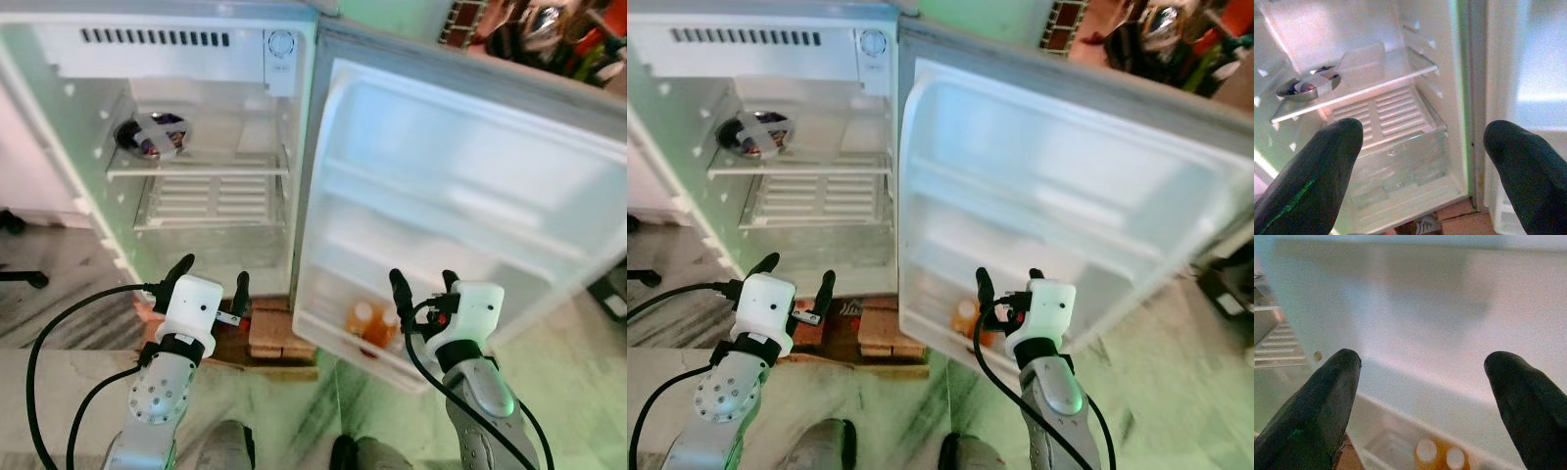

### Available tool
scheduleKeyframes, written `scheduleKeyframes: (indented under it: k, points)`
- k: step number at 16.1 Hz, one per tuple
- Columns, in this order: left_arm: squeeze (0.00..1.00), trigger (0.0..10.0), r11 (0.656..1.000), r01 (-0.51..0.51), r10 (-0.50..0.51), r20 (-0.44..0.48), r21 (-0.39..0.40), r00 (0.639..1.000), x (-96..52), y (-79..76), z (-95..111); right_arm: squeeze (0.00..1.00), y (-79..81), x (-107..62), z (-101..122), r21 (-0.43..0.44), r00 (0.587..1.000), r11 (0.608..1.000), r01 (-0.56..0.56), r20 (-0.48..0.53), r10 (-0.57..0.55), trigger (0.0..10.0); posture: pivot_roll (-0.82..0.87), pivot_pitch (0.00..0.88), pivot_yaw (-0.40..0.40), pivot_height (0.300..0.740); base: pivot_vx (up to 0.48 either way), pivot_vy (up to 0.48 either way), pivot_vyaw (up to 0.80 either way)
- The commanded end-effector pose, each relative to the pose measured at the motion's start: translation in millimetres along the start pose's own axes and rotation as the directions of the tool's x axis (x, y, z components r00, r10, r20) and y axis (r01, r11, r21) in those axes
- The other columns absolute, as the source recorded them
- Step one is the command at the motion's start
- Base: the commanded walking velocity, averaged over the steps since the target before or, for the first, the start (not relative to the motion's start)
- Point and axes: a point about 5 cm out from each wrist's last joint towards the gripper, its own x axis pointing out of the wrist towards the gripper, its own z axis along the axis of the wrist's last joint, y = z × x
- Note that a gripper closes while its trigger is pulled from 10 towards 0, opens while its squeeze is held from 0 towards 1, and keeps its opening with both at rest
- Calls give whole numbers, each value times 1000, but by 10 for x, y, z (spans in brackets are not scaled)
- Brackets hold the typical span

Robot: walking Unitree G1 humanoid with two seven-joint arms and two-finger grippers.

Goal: Restocking fridge

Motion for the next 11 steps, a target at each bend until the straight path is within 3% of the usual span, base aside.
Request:
scheduleKeyframes:
  k: [1, 8, 11]
  points:
    - [0, 10000, 1000, -1, 0, -24, -6, 1000, -1, -28, -40, 0, -45, -13, -39, -5, 1000, 1000, 10, -26, -10, 10000, 124, 68, -57, 740, -371, 0, 0]
    - [0, 10000, 1000, -13, 13, -34, -13, 999, 27, -3, -61, 0, -107, 31, -38, 5, 996, 996, 88, -27, -88, 10000, 126, 62, -50, 740, -318, 0, 0]
    - [0, 10000, 1000, -17, 16, -39, -16, 999, 43, 3, -67, 0, -129, 65, -15, 45, 994, 993, 111, -25, -110, 10000, 122, 63, -46, 740, 0, 0, 0]
